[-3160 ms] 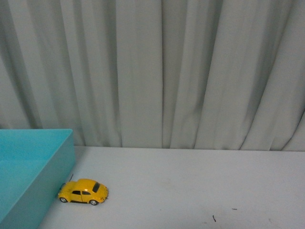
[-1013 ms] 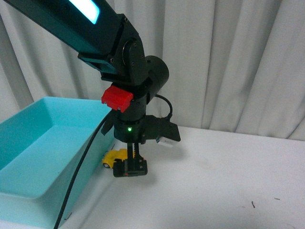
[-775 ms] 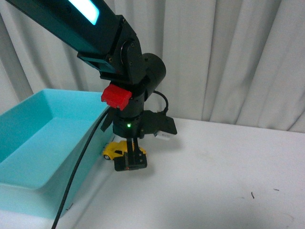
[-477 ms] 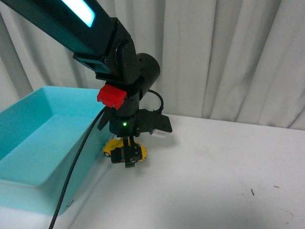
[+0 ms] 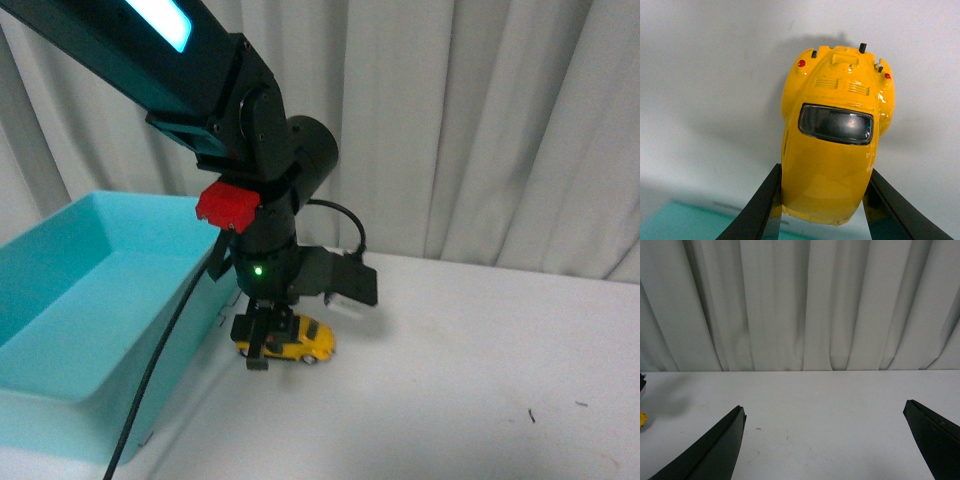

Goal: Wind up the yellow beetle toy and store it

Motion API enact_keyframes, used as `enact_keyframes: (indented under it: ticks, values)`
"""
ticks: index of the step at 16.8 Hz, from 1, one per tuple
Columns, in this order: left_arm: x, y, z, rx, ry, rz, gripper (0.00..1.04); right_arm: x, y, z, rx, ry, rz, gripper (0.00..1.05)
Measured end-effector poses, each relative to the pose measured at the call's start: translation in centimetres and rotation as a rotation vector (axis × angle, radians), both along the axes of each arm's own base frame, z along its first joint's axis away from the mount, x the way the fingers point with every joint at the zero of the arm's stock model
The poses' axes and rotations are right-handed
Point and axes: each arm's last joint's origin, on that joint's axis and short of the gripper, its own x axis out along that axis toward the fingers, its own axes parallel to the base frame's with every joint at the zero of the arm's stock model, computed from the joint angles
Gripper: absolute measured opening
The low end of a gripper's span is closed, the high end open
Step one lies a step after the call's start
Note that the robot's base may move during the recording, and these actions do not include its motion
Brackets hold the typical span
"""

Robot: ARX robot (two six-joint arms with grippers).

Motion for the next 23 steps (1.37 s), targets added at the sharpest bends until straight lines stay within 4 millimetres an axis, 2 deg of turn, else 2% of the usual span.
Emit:
enact_keyframes:
  ticks: [1, 2, 4, 5, 6, 8, 10, 12, 13, 14, 15, 18, 20, 21, 23]
  values:
    - [-0.3, -1.0, 0.8, -0.054, 0.001, -0.087, 0.40, 0.0, 0.0, 0.0, 0.000, 0.000, 0.000, 0.98]
    - [-0.9, -2.2, 2.6, -0.157, 0.000, -0.153, 0.40, 0.0, 0.0, 0.0, 0.000, 0.000, 0.000, 0.98]
    - [-1.9, -3.3, 7.9, -0.404, -0.063, -0.209, 0.40, 0.0, 0.0, 0.0, 0.000, 0.000, 0.000, 0.98]
    - [-2.4, -2.9, 11.4, -0.533, -0.124, -0.215, 0.40, 0.0, 0.0, 0.0, 0.000, 0.000, 0.000, 0.98]
    - [-2.6, -1.6, 14.8, -0.654, -0.200, -0.207, 0.40, 0.0, 0.0, 0.0, 0.000, 0.000, 0.000, 0.98]
    - [-2.6, 3.0, 19.6, -0.833, -0.339, -0.113, 0.40, 0.0, 0.0, 0.0, 0.000, 0.000, 0.000, 0.98]
    - [-1.5, 8.3, 21.7, -0.879, -0.488, 0.118, 0.39, 0.0, 0.0, 0.0, 0.000, 0.000, 0.000, 0.98]
    - [-1.1, 13.2, 21.4, -0.912, -0.514, 0.403, 0.39, 0.0, 0.0, 0.0, 0.000, 0.000, 0.000, 0.98]
    - [-1.2, 15.0, 20.7, -0.902, -0.503, 0.545, 0.39, 0.0, 0.0, 0.0, 0.000, 0.000, 0.000, 0.98]
    - [-1.3, 17.2, 19.2, -0.880, -0.489, 0.725, 0.39, 0.0, 0.0, 0.0, 0.000, 0.000, 0.000, 0.98]
    - [-1.9, 18.6, 17.5, -0.849, -0.455, 0.865, 0.39, 0.0, 0.0, 0.0, 0.000, 0.000, 0.000, 0.98]
    - [-4.4, 19.6, 11.3, -0.721, -0.315, 1.075, 0.39, 0.0, 0.0, 0.0, 0.000, 0.000, 0.000, 0.98]
    - [-4.5, 20.7, 9.5, -0.667, -0.331, 1.151, 0.39, 0.0, 0.0, 0.0, 0.000, 0.000, 0.000, 0.98]
    - [-4.3, 21.9, 8.6, -0.631, -0.357, 1.208, 0.39, 0.0, 0.0, 0.0, 0.000, 0.000, 0.000, 0.98]
    - [-4.1, 23.8, 5.8, -0.546, -0.353, 1.320, 0.39, 0.0, 0.0, 0.0, 0.000, 0.000, 0.000, 0.98]
